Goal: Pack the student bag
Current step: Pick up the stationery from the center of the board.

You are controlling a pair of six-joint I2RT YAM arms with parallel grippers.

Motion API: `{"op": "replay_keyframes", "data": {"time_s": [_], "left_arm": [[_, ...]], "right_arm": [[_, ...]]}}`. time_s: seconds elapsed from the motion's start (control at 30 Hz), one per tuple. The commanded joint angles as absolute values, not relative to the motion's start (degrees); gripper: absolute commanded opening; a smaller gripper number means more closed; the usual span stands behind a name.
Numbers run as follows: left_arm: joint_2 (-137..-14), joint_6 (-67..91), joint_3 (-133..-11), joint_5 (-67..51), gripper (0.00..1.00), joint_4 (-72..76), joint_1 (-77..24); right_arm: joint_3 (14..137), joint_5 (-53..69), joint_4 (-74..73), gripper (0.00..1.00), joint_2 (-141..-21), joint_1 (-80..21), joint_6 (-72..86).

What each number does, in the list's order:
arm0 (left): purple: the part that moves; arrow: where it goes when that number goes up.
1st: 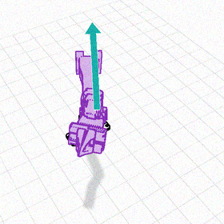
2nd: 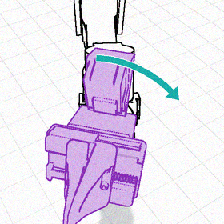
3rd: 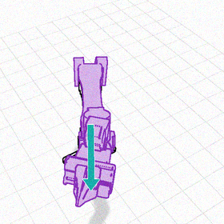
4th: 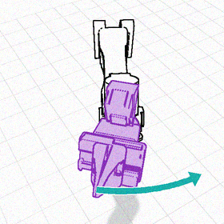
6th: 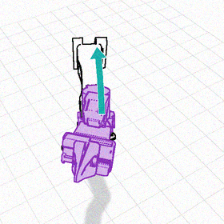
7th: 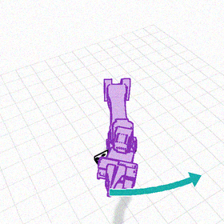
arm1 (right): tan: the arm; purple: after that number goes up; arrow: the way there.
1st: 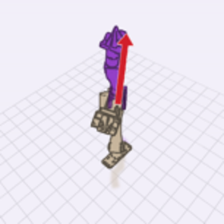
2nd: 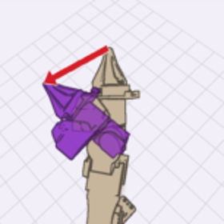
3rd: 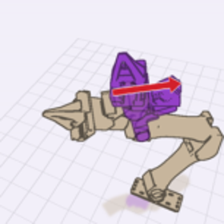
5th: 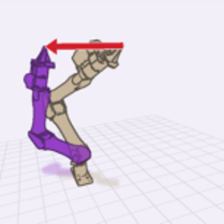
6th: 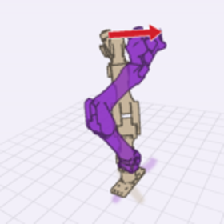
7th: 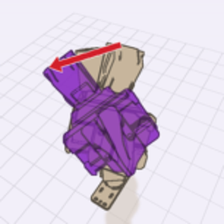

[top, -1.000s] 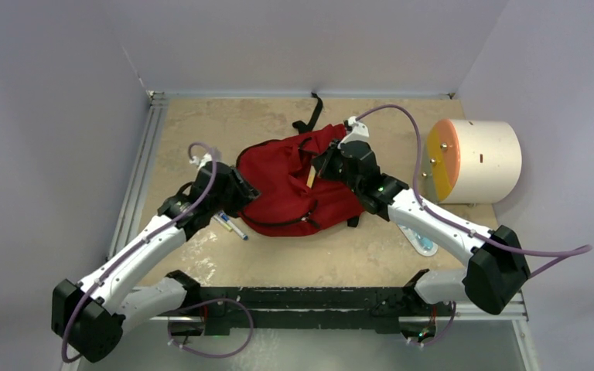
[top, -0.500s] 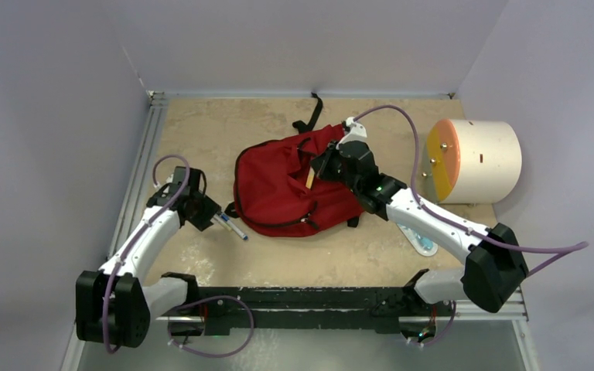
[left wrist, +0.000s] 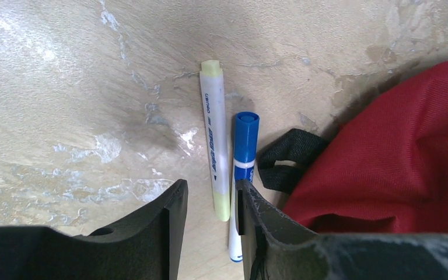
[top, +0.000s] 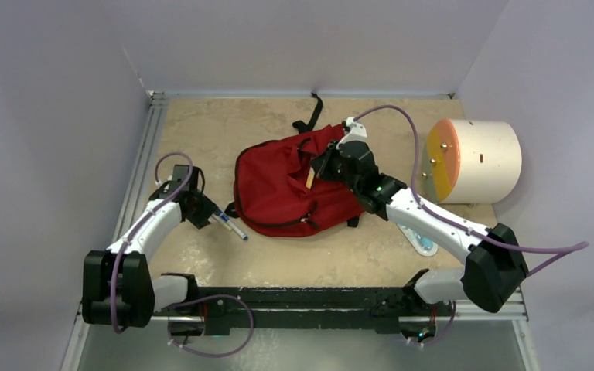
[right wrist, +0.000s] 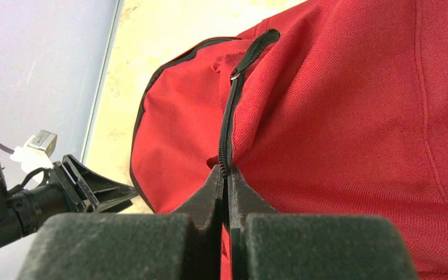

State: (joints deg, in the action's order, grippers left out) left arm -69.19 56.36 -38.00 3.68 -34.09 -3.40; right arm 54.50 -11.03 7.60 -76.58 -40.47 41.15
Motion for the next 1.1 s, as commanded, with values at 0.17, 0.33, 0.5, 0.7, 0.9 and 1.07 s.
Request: {"op": "replay_keyframes", "data": {"time_s": [0.17, 0.33, 0.5, 0.7, 0.9, 1.07], "left_arm": [[-73.13, 54.00, -37.44, 3.68, 0.34, -28.60, -2.64], [-74.64, 53.80, -37.06, 3.63, 0.34, -27.63, -2.56], [-76.69, 53.77, -36.49, 3.70, 0.34, -25.97, -2.56], [-80.14, 54.05, -36.02, 2.98, 0.34, -24.80, -2.55], [-80.53, 54.06, -34.49, 1.98, 0.24, -23.79, -2.55], [-79.66, 53.70, -34.10, 1.43, 0.16, -24.19, -2.55]], "right_arm": [[55.20, -12.46, 10.91, 0.00, -74.11, -40.79, 41.50], [55.12, -12.91, 10.64, 0.00, -73.85, -40.83, 41.44], [55.28, -12.83, 10.55, 0.00, -73.78, -40.80, 41.25], [55.41, -13.52, 10.15, 0.00, -73.29, -40.82, 40.99], [55.04, -13.79, 10.11, 0.00, -73.05, -40.81, 41.16], [55.06, -13.56, 10.37, 0.00, -73.15, -40.87, 41.28]]}}
